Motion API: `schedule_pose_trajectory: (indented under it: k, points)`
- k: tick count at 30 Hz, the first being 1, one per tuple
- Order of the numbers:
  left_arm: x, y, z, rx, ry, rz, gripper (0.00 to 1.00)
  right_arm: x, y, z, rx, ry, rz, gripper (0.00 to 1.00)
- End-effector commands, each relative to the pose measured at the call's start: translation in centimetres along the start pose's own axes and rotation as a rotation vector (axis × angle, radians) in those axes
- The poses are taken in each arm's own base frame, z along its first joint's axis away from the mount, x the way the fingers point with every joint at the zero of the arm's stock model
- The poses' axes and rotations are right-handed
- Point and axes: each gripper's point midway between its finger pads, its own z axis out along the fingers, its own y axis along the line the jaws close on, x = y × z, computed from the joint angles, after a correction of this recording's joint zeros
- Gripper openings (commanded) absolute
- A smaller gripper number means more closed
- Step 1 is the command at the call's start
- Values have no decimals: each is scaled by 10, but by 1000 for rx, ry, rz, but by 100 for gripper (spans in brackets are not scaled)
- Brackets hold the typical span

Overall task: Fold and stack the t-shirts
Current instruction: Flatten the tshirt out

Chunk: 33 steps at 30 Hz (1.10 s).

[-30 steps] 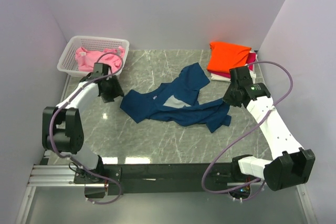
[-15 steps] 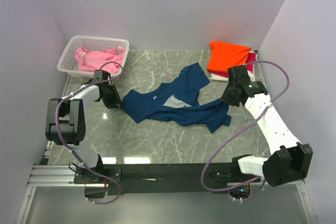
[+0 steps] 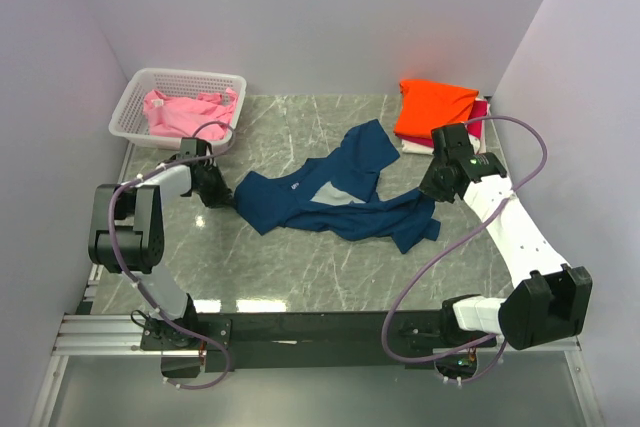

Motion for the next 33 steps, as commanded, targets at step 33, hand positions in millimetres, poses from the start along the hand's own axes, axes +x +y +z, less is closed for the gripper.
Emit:
schedule_pose_trajectory:
  k: [33]
  points:
    - [-207, -184, -438, 711, -960, -9, 0, -226, 68, -255, -383, -747, 48, 0]
